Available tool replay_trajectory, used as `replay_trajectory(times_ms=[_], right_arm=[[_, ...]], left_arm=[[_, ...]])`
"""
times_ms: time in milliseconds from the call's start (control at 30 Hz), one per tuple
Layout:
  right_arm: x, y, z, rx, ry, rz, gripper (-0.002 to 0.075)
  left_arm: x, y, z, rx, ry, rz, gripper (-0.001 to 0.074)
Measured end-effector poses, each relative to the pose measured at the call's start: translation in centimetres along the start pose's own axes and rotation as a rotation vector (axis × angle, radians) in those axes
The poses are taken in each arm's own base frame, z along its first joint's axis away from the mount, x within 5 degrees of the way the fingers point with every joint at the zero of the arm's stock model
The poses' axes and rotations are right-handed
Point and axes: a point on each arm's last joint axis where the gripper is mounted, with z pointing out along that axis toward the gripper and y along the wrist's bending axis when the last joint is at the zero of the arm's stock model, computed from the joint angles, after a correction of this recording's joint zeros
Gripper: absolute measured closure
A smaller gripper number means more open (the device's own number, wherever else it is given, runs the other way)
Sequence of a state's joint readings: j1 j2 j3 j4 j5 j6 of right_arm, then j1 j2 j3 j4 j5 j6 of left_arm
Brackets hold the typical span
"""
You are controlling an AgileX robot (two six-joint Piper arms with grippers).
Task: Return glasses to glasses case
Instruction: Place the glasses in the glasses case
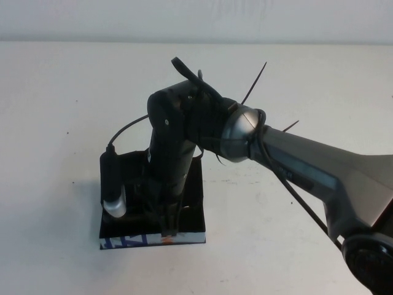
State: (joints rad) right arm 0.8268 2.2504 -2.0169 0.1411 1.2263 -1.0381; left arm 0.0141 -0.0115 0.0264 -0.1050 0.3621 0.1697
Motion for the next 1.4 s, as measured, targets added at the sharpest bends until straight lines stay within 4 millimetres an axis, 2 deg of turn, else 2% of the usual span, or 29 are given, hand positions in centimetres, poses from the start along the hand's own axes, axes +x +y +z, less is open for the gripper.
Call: replay_trajectory(times_ms=[200, 467, 567, 733, 833, 1400], right_arm=[[0.1, 0.0, 1.0, -0.018, 0.008, 0.028, 0.0678], [0.2, -0.1, 1.2, -0.023, 0.005, 0.059, 0.0674], [0.3, -0.2, 1.2, -0.023, 0.004, 0.063, 0.0638], [0.4, -0.3, 1.3, -0.022, 0.009, 0.081, 0.0528], [0.3, -0.4, 1.1, -0.01, 0.012, 0.08, 0.0503], [0.0, -1.0, -0.5, 0.054, 0.011, 0.102, 0.0494]], left_arm=[[0.0, 0.0, 0.0, 0.0, 0.0, 0.0, 0.0736], [0.0, 0.0, 0.0, 0.0, 0.0, 0.0, 0.0736], [0.0, 0.0, 0.0, 0.0, 0.0, 0.0, 0.0736], [0.0, 0.0, 0.0, 0.0, 0.0, 0.0, 0.0736], [0.0, 0.0, 0.0, 0.0, 0.0, 0.0, 0.0736], [0.0, 0.0, 0.0, 0.0, 0.0, 0.0, 0.0736]])
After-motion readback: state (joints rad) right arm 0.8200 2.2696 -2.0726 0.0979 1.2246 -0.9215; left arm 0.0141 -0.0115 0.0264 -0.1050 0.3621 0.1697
